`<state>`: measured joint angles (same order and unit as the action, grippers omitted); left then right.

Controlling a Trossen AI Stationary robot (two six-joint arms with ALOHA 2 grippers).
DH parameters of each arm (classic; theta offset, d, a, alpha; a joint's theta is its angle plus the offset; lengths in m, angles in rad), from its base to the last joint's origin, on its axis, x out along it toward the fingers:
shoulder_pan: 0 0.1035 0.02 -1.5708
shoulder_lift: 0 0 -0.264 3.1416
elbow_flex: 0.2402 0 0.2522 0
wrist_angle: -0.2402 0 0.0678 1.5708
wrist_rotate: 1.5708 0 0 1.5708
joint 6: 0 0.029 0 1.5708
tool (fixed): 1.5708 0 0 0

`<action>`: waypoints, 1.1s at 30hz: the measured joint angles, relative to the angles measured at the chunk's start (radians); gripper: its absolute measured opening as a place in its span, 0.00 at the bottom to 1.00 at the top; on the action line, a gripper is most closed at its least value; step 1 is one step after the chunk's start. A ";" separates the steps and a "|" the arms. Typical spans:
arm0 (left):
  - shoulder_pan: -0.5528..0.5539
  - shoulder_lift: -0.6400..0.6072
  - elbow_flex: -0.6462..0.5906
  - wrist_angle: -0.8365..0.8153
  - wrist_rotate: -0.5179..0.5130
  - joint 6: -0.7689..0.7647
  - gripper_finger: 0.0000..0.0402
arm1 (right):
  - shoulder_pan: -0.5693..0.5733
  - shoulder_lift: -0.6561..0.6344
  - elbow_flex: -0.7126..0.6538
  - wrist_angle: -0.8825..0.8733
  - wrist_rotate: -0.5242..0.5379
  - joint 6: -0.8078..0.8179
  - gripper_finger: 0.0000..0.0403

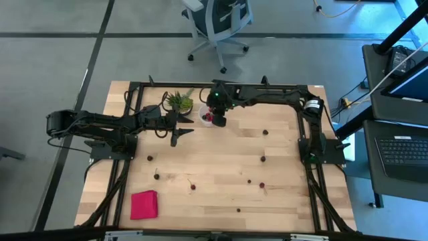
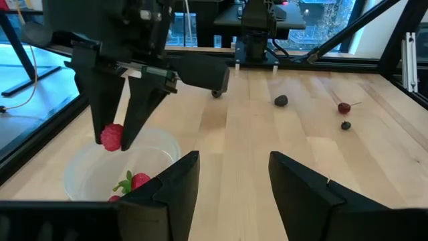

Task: Pick and placing Produce into tupperware
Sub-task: Put the red raspberry into the transparent container

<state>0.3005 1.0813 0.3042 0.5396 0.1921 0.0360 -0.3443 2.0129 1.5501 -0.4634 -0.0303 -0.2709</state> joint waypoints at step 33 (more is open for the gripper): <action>0.000 0.000 0.000 -0.009 0.000 0.000 0.43 | 0.003 0.047 -0.002 0.001 -0.027 0.004 0.30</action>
<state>0.3006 1.0813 0.3042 0.5308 0.1925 0.0357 -0.3412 2.0602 1.5482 -0.4624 -0.0570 -0.2668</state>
